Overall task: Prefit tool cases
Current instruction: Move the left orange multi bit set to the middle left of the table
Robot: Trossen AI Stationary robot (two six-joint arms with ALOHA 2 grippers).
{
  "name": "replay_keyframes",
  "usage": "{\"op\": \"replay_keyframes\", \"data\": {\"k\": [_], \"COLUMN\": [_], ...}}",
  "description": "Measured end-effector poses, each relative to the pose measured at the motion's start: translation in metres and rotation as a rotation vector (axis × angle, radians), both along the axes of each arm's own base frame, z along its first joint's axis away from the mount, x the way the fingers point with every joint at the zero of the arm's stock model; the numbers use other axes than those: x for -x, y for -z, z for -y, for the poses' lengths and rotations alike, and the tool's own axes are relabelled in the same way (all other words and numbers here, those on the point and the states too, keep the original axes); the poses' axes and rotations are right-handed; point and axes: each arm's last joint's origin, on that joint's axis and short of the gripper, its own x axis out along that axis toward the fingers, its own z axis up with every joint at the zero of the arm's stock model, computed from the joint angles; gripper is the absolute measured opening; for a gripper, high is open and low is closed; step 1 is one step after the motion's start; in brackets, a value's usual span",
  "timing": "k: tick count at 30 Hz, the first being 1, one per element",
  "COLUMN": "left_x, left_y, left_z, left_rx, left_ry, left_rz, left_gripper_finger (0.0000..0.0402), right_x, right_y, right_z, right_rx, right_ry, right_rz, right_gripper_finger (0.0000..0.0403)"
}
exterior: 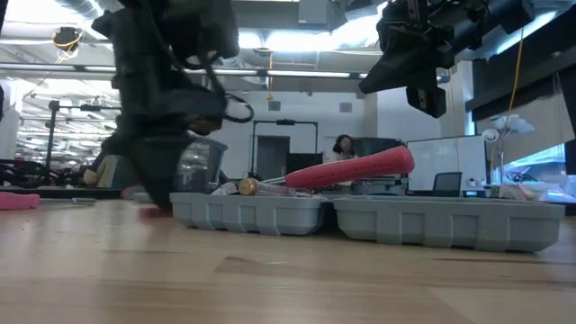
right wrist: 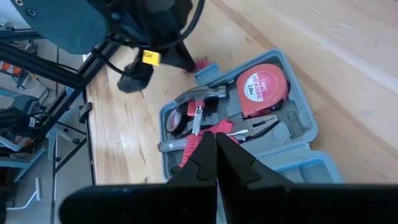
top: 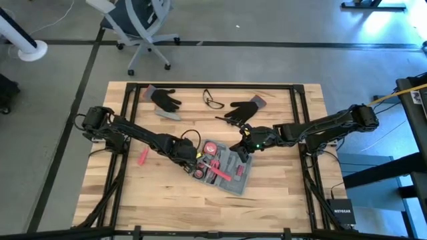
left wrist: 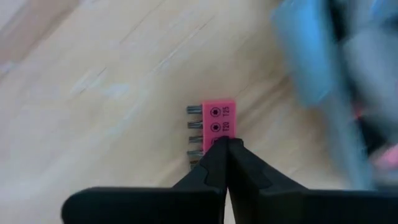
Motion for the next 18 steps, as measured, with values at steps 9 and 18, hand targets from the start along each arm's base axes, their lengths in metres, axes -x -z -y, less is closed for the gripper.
{"op": "replay_keyframes", "data": {"k": [9, 18], "left_x": [0.031, 0.039], "left_y": [-0.007, -0.009], "left_z": [-0.008, -0.017], "left_rx": [-0.04, -0.03], "left_ry": [0.18, 0.239], "left_rz": [-0.28, -0.381], "left_gripper_finger": [0.0, 0.0], "right_x": [0.0, 0.0], "right_y": [0.0, 0.0], "right_z": [0.0, 0.0], "right_rx": [0.01, 0.015], "right_ry": [0.004, 0.002], "right_rz": [0.002, 0.002], "right_gripper_finger": [0.0001, 0.0001]}}
